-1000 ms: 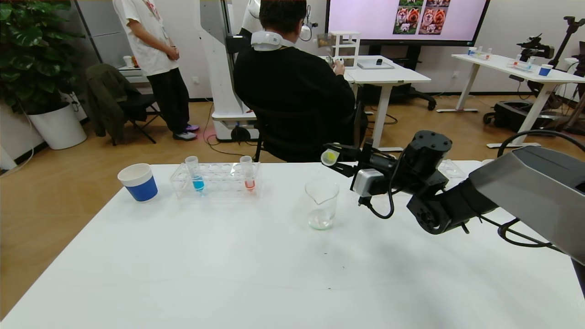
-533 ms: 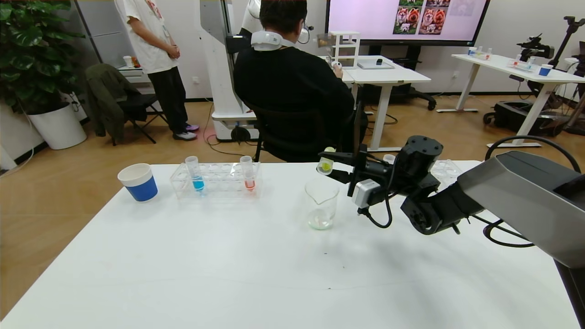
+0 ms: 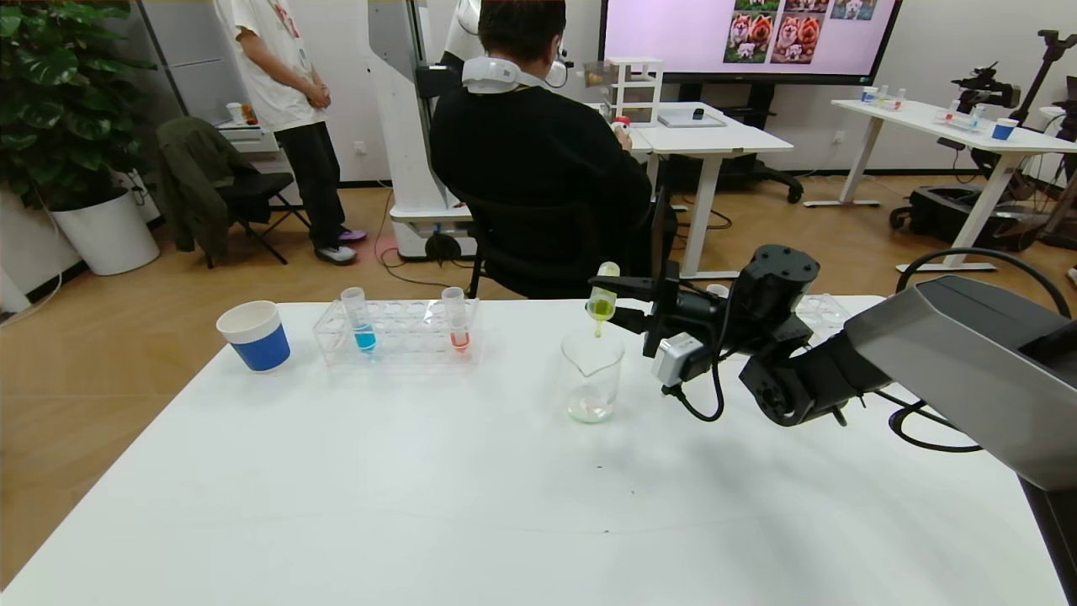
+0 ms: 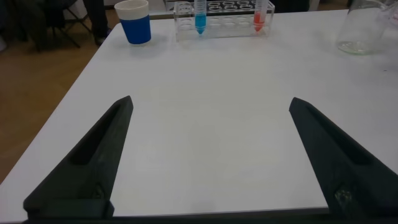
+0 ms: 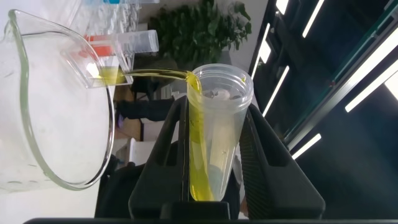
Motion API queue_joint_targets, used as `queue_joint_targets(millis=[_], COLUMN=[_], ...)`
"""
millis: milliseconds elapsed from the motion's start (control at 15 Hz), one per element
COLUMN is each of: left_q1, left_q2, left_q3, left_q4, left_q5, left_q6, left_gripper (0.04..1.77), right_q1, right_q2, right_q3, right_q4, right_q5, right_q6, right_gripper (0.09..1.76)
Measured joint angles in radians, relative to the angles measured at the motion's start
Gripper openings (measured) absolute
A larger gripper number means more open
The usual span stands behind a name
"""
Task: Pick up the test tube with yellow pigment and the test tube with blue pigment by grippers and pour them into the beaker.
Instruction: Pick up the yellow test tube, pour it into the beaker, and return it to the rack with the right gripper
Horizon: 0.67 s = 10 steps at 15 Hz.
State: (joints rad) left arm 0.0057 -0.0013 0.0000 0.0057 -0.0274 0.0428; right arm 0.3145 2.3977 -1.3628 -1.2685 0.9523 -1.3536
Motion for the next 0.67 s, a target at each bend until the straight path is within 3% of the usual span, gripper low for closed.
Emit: queue_joint_targets(millis=[667], left_q1=[0.0], left_q2=[0.0], left_q3=[0.0], left_q4=[0.0], left_q5=[0.0], left_q6=[0.0], left_gripper=[1.75], right_q1=[-0.001], right_q2=[0.04], right_q3=[-0.095], right_q4=[0.001], right_q5=[-0.001], right_q6=[-0.025], right_gripper=[0.49])
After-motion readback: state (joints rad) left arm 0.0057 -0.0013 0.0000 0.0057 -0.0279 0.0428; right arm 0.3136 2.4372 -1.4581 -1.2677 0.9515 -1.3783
